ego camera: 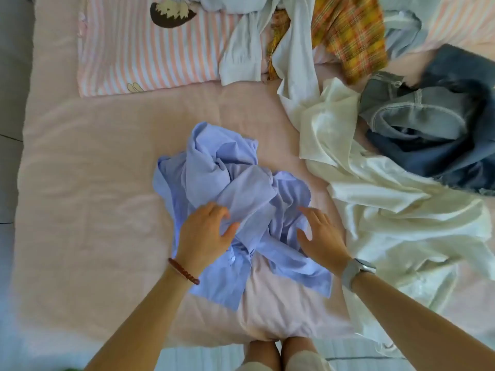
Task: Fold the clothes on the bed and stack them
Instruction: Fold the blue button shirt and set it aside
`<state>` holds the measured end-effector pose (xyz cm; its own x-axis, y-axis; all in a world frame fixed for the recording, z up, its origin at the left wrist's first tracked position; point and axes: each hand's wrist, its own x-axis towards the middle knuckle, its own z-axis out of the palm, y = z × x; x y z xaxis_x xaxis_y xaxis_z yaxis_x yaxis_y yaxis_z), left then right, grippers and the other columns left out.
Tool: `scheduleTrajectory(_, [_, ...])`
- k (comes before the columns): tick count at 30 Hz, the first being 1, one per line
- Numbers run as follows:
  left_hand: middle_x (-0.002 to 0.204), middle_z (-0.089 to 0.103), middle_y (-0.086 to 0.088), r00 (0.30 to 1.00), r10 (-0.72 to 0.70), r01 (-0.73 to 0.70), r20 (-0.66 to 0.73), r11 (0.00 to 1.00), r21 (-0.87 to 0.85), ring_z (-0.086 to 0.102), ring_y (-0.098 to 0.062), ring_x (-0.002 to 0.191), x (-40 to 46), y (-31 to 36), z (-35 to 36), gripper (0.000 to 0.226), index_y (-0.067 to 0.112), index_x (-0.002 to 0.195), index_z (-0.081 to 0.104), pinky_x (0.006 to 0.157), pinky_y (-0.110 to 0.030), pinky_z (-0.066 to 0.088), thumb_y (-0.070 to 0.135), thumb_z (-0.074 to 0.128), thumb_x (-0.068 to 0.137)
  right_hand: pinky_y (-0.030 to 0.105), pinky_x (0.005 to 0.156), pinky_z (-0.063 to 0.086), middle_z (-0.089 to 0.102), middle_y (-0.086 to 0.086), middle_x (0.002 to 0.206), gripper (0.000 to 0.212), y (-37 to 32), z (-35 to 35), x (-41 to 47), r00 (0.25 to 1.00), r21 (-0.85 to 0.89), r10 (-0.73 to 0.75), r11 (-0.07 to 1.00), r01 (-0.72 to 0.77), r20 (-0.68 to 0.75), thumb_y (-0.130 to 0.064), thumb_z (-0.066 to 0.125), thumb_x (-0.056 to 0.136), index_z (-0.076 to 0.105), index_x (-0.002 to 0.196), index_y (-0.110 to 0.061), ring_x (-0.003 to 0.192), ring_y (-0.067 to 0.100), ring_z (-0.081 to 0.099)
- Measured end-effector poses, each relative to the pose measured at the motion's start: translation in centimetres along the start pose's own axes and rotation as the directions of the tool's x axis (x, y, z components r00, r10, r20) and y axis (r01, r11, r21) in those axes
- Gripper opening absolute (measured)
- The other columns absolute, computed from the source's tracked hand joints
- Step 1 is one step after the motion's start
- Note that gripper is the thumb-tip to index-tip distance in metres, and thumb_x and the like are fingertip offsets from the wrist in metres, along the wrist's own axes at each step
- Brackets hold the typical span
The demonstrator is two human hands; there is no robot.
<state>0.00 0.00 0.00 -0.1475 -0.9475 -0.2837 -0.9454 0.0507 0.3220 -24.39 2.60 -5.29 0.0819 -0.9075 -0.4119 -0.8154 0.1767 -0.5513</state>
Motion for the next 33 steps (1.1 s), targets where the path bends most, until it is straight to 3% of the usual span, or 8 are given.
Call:
scheduleTrajectory(4, [0.134, 0.043, -0.014, 0.996, -0.086, 0.088, 0.015, 0.989, -0.121, 0.043, -0.035, 0.117, 1.9, 1.4, 2.2, 0.072, 0.017, 0.132, 0.045, 0.083, -0.043, 0.047, 0.037, 0.075, 0.070, 0.037, 0.107, 0.028, 0.023, 0.009, 0.153, 0.071, -3.4, 0.4, 4.1, 0.980, 0.113, -0.197, 0.974, 0.198, -0.013, -0.016, 0.056, 0.088, 0.015, 0.145, -0.021, 0.140, 0.025, 0.023])
scheduleTrajectory(7, [0.114, 0.060, -0.016, 0.984, -0.173, 0.178, 0.044, 0.937, -0.300, 0.055, -0.032, 0.106, 2.5, 0.7, 2.2, 0.031, 0.005, 0.110, 0.065, 0.083, -0.031, 0.044, 0.016, 0.058, 0.082, 0.044, 0.096, 0.038, 0.025, 0.016, 0.151, 0.051, -5.0, 0.9, 5.9, 0.955, -0.008, -0.296, 0.955, 0.296, 0.026, -0.025, 0.054, 0.088, 0.043, 0.138, -0.019, 0.137, 0.034, 0.030])
scheduleTrajectory(12, [0.052, 0.057, 0.008, 0.963, -0.084, 0.220, 0.256, 0.795, -0.565, 0.049, 0.004, 0.049, 2.1, 0.6, -5.2, 0.018, 0.020, 0.078, 0.061, 0.056, -0.012, 0.036, 0.005, 0.057, 0.089, 0.032, 0.072, 0.037, 0.063, 0.016, 0.085, 0.028, -7.5, -1.8, 5.1, 0.940, 0.136, -0.311, 0.947, 0.292, 0.139, -0.019, 0.043, 0.093, 0.062, 0.089, 0.001, 0.081, 0.030, 0.056])
scheduleTrajectory(17, [0.067, 0.064, 0.002, 0.976, -0.069, 0.204, 0.205, 0.612, -0.764, 0.056, -0.002, 0.063, 1.8, 1.1, -11.7, 0.009, 0.017, 0.083, 0.066, 0.061, -0.012, 0.043, 0.016, 0.060, 0.089, 0.017, 0.060, 0.034, 0.052, 0.004, 0.065, 0.019, -11.6, -9.5, 4.5, 0.946, 0.318, -0.291, 0.919, 0.234, 0.143, -0.012, 0.055, 0.092, 0.059, 0.074, -0.009, 0.060, 0.006, 0.043])
scheduleTrajectory(22, [0.100, 0.063, -0.016, 0.841, -0.469, 0.269, -0.272, 0.797, -0.541, 0.057, -0.030, 0.096, 5.9, -1.7, -10.5, 0.023, 0.003, 0.109, 0.060, 0.080, -0.032, 0.042, 0.014, 0.055, 0.089, 0.030, 0.089, 0.045, 0.062, 0.004, 0.108, 0.028, -11.4, -13.3, 7.7, 0.966, 0.355, -0.086, 0.919, 0.172, -0.245, -0.011, 0.050, 0.093, 0.056, 0.120, -0.016, 0.093, 0.021, 0.059])
scheduleTrajectory(25, [0.123, 0.054, -0.025, 0.852, -0.461, 0.330, -0.246, 0.840, -0.430, 0.049, -0.041, 0.115, 6.4, -3.3, -7.6, 0.043, -0.002, 0.125, 0.049, 0.096, -0.045, 0.040, 0.016, 0.059, 0.087, 0.029, 0.099, 0.035, 0.045, 0.010, 0.139, 0.046, -8.6, -10.7, 8.4, 0.997, 0.155, -0.009, 0.988, 0.020, -0.076, -0.015, 0.049, 0.094, 0.040, 0.139, -0.013, 0.120, 0.027, 0.049])
scheduleTrajectory(29, [0.139, 0.044, -0.017, 0.945, -0.289, 0.237, -0.152, 0.927, -0.290, 0.038, -0.034, 0.130, 5.3, -3.7, -2.8, 0.064, 0.006, 0.135, 0.043, 0.104, -0.045, 0.034, 0.044, 0.052, 0.084, 0.029, 0.099, 0.032, 0.047, 0.015, 0.137, 0.048, -5.4, -5.3, 7.2, 0.993, 0.065, 0.099, 0.993, -0.103, 0.070, -0.020, 0.052, 0.093, 0.039, 0.139, -0.009, 0.121, 0.030, 0.049])
scheduleTrajectory(33, [0.156, 0.003, -0.011, 0.936, -0.299, 0.342, 0.187, 0.898, -0.277, 0.002, -0.028, 0.144, 3.7, -4.8, 1.9, 0.088, 0.025, 0.149, 0.008, 0.111, -0.045, 0.018, 0.042, 0.064, 0.083, 0.026, 0.084, 0.037, 0.056, 0.019, 0.124, 0.047, -5.6, -0.7, 5.4, 0.942, 0.290, 0.230, 0.909, -0.298, 0.245, -0.016, 0.056, 0.092, 0.041, 0.134, -0.003, 0.109, 0.031, 0.055])
